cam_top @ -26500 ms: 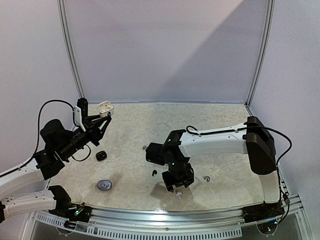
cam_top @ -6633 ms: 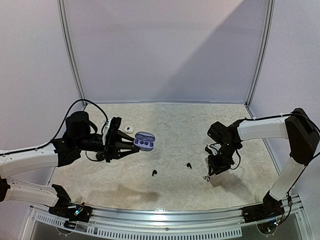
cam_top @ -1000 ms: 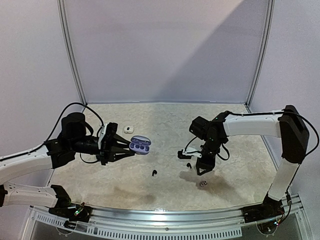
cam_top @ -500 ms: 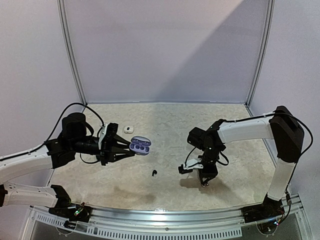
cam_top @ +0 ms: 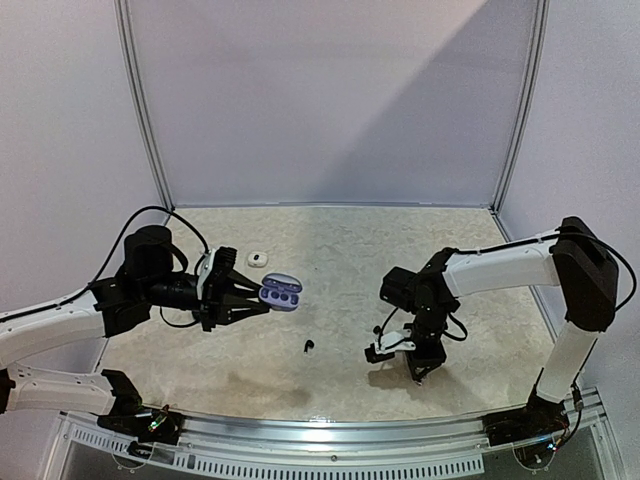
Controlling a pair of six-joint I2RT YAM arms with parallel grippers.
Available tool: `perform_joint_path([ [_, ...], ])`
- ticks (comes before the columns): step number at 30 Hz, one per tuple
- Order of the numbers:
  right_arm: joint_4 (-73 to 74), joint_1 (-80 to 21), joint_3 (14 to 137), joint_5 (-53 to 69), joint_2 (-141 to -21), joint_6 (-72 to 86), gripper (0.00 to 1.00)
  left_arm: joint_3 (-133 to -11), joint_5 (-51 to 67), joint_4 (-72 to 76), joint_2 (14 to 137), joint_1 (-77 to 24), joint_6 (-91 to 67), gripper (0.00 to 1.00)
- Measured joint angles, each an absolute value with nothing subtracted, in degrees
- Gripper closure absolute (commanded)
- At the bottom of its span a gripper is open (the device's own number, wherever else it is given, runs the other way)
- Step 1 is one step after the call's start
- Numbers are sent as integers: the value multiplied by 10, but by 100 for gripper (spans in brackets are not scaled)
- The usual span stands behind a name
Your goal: Insert the wireless bluetooth earbuds into the charging case
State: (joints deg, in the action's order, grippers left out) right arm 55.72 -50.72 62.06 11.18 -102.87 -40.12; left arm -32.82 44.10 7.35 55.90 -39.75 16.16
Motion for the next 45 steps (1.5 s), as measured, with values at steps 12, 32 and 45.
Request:
perform_joint_path([
  [12, 572, -512, 602, 112, -1018, -390, 79, -328, 441, 69, 560, -397, 165, 100],
  [32, 576, -518, 601, 48, -1016, -296, 88, -328, 441, 64, 564, -397, 170, 100],
  [45, 549, -517, 633, -40, -1021, -100, 95, -328, 441, 64, 562, -397, 170, 100],
])
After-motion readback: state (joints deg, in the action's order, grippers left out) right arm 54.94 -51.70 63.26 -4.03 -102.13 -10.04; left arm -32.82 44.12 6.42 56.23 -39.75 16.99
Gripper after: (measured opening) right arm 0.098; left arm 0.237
